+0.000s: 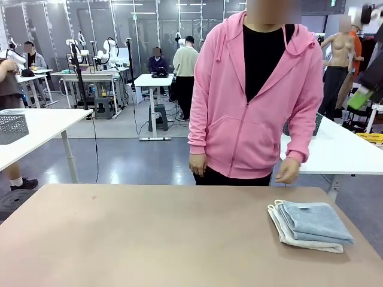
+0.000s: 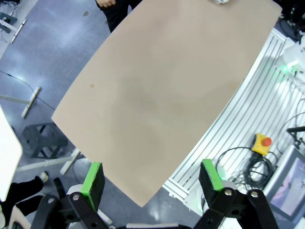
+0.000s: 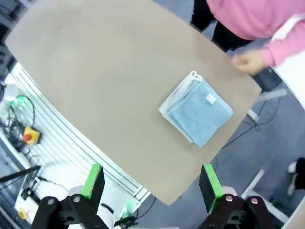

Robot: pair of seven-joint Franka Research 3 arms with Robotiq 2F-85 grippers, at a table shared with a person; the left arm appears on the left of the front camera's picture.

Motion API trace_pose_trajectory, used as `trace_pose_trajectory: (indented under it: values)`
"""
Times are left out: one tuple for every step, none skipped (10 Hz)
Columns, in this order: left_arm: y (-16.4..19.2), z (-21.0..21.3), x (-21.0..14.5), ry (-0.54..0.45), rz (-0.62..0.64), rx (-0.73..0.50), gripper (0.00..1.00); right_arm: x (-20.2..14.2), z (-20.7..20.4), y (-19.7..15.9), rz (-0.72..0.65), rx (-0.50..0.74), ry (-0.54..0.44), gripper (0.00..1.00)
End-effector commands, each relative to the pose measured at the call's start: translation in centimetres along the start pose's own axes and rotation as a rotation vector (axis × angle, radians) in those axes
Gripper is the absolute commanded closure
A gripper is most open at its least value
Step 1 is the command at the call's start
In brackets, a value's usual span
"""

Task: Fold the towels and place them in the basket.
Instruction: Stack the folded Towel with hook on the right side of the table.

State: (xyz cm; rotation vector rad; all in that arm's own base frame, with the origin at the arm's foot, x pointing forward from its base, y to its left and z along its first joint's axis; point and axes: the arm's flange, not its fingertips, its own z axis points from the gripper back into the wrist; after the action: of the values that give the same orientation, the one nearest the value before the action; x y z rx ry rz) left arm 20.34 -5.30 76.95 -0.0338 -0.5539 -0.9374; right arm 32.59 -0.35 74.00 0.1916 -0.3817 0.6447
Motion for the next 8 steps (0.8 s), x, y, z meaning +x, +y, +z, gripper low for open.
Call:
trace_pose_trajectory:
  values:
    - [0.0, -0.1, -0.1, 0.008, -0.010, 0.016, 0.00, 0.0, 2.8, 3.0, 0.113, 0.026, -0.014, 0.00]
    - [0.0, -0.1, -0.1, 0.008, -0.010, 0.016, 0.00, -0.3, 3.9, 4.6, 0.148, 0.028, -0.025, 0.00]
    - [0.0, -0.1, -0.1, 0.008, -0.010, 0.016, 0.00, -0.4, 4.7, 5.5, 0.165, 0.010, -0.028, 0.00]
    - [0.0, -0.1, -0.1, 0.008, -0.010, 0.016, 0.00, -0.7, 5.4, 6.3, 0.176, 0.007, -0.031, 0.00]
    - [0.0, -0.1, -0.1, 0.008, -0.010, 0.016, 0.00, -1.3, 5.7, 7.0, 0.190, 0.002, -0.026, 0.00]
    - [0.0, -0.1, -0.1, 0.008, -0.010, 0.016, 0.00, -1.8, 5.8, 7.4, 0.185, -0.010, -0.026, 0.00]
    - [0.0, -0.1, -0.1, 0.008, -0.010, 0.016, 0.00, -2.1, 5.9, 7.3, 0.166, -0.008, -0.031, 0.00]
    - [0.0, -0.1, -0.1, 0.008, -0.010, 0.016, 0.00, -2.3, 5.9, 6.9, 0.148, -0.016, -0.029, 0.00]
